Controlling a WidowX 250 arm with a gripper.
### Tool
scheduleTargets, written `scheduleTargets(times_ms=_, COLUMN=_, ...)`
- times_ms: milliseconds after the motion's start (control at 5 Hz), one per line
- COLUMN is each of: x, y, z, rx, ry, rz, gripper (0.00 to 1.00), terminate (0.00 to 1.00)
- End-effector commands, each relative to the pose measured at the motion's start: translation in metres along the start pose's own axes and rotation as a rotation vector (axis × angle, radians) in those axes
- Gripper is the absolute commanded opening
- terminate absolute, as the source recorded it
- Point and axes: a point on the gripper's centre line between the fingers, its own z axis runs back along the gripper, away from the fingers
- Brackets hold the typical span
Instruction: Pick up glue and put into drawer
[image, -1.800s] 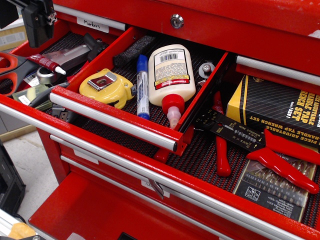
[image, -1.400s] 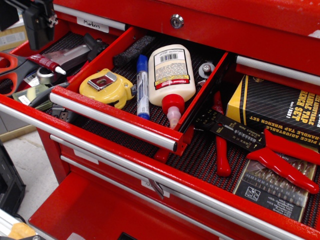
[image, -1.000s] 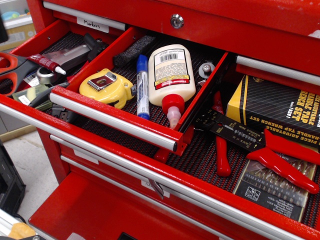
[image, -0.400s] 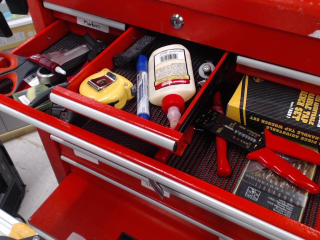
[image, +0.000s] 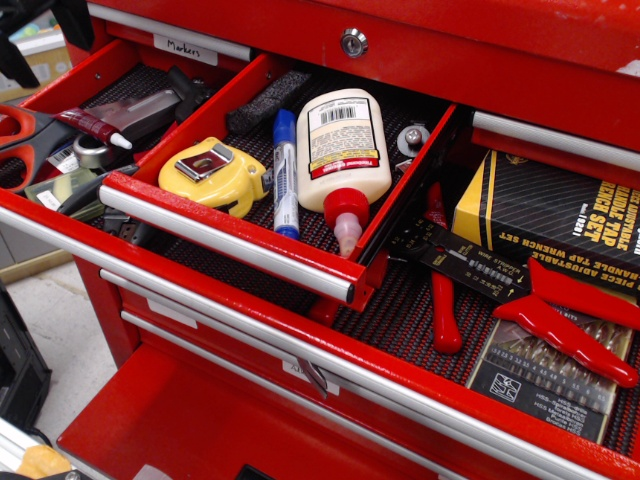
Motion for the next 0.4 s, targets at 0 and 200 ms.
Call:
scheduleTargets(times_ms=0, x=0.010, y=0.013, z=-0.010, rx=0.043, ry=-0.014, rz=0.041, gripper=1.00, terminate=0.00)
scheduleTargets(times_ms=200, x=0.018, y=0.016, z=-0.024, rx=0.047, ry=-0.026, rz=0.128, gripper=1.00, terminate=0.00)
